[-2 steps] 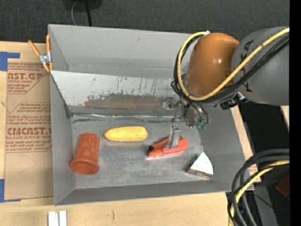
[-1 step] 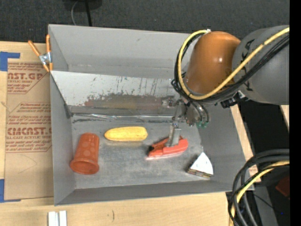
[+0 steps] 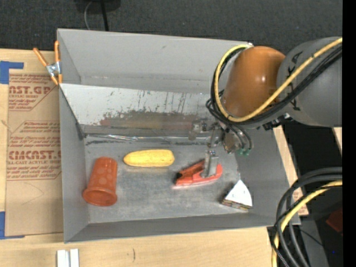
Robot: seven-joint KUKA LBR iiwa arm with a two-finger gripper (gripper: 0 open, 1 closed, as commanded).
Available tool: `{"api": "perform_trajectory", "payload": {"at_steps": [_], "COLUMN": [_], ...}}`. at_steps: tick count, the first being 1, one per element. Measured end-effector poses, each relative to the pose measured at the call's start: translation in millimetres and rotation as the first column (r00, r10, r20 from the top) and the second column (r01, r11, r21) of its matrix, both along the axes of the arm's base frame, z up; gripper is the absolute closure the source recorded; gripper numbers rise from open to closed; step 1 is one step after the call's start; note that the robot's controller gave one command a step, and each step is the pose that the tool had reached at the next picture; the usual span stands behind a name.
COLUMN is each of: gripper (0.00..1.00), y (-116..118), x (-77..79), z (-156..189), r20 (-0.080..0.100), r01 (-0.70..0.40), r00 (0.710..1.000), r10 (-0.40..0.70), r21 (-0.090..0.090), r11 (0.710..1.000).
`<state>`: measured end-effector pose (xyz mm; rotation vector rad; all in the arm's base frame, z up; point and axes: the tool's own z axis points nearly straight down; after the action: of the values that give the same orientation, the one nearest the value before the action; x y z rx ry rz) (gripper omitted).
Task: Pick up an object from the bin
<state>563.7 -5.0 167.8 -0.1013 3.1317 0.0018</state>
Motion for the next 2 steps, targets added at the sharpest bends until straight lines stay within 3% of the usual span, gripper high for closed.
{"api": "perform_trajectory", "payload": {"at_steps": [1, 2], "gripper": [0.00, 1.00], "y": [-22.2, -40.4], "x": [-9.0, 19.6], "z": [-58.7, -96.6], "r20": [-0.002, 0.003], "r01": [-0.049, -0.311], "r00": [0.999, 0.950], "r10": [0.049, 0.311], "r21": [-0.003, -0.001], "r11": [0.999, 0.950]}}
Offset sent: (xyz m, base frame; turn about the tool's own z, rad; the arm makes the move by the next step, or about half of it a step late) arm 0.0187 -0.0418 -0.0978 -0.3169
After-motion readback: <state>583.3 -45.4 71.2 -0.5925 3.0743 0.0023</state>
